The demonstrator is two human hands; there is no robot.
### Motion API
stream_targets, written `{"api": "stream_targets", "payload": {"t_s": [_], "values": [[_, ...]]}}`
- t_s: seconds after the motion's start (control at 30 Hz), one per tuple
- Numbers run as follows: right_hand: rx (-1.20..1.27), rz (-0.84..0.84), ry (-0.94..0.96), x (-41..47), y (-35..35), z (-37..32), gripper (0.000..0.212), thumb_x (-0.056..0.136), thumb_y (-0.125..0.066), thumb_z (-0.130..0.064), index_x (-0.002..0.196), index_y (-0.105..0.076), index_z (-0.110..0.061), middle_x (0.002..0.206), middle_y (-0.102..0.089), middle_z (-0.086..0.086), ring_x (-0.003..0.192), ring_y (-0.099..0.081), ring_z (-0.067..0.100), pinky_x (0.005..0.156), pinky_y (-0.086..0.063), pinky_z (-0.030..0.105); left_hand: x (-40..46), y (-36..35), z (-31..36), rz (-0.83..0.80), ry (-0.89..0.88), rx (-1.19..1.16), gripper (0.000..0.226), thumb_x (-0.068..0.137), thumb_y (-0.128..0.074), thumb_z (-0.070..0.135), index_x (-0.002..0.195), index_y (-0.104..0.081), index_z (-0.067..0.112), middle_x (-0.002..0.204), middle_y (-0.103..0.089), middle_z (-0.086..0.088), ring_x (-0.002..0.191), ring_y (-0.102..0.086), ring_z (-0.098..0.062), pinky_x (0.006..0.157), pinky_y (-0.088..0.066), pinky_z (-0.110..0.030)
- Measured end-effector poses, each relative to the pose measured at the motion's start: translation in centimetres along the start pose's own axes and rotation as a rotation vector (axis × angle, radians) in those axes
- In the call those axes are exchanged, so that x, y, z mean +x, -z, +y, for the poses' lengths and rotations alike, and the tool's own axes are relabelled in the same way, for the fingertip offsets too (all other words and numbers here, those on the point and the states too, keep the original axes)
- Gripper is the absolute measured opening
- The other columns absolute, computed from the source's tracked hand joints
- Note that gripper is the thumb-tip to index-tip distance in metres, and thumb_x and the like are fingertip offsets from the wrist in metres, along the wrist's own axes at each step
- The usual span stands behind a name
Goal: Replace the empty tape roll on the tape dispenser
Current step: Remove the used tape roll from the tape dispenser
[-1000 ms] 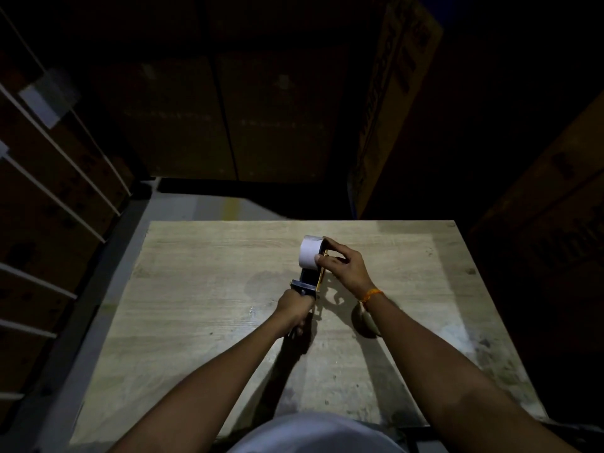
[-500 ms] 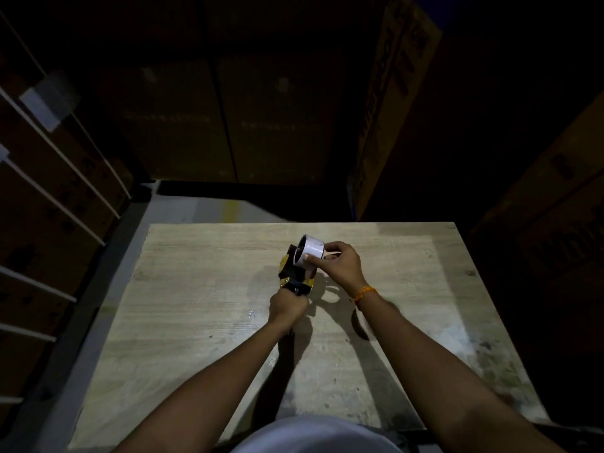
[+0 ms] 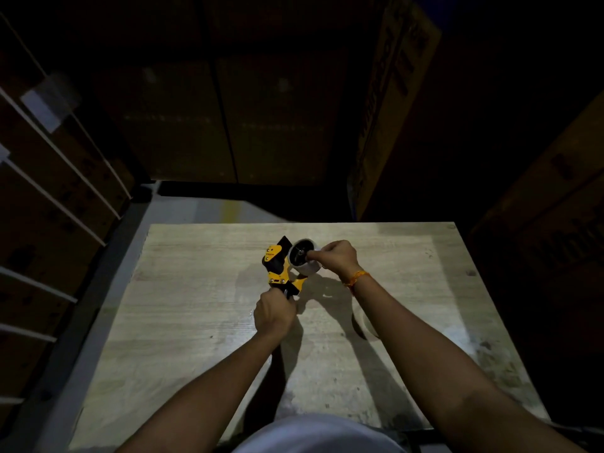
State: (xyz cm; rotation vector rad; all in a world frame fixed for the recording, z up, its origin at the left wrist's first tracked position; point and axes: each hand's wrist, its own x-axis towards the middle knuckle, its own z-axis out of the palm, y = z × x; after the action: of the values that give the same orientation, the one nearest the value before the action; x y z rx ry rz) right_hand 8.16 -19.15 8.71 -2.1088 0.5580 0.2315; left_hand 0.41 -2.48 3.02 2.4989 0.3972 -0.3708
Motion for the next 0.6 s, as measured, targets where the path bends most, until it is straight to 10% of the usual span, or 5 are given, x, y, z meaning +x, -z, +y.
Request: {"api": "stream_targets", "payload": {"t_s": [0.13,0.47,0.6], "values": [[0.021,-0.01,-0.091,0.0,0.4,-0.6,0.043,0.071,-0.09,-0.035,0.081,-0.076,0.004,0.079,-0.074,0.016,0.071,-0.071,0.023,0.06,-0.06,0.033,-0.2,0.0,-0.6,0.029,-0.032,0.043,0.027,0.094,-0.067,0.041,0.096,-0.067,0.013,0.094,-0.071,-0.01,0.086,-0.072,-0.035,0.066,-0.054,-0.038],[0.119,-0.266,-0.315,0.6,1.5,-0.1,0.016,0.081,-0.078,-0.004,0.092,-0.067,-0.001,0.099,-0.072,0.02,0.086,-0.072,0.031,0.09,-0.062,0.051,-0.7,0.1,-1.2,0.034,-0.099,0.215,0.029,0.095,-0.068,0.039,0.101,-0.064,0.011,0.098,-0.073,-0.01,0.093,-0.074,-0.033,0.068,-0.053,-0.037],[0.041,-0.273,-0.328,0.4,1.8,-0.2,0.013,0.085,-0.079,-0.001,0.084,-0.066,0.0,0.097,-0.074,0.023,0.083,-0.075,0.032,0.081,-0.064,0.046,-0.6,0.3,-1.3,0.043,-0.116,0.236,0.029,0.093,-0.069,0.039,0.102,-0.064,0.012,0.098,-0.073,-0.008,0.093,-0.074,-0.031,0.072,-0.058,-0.039]]}}
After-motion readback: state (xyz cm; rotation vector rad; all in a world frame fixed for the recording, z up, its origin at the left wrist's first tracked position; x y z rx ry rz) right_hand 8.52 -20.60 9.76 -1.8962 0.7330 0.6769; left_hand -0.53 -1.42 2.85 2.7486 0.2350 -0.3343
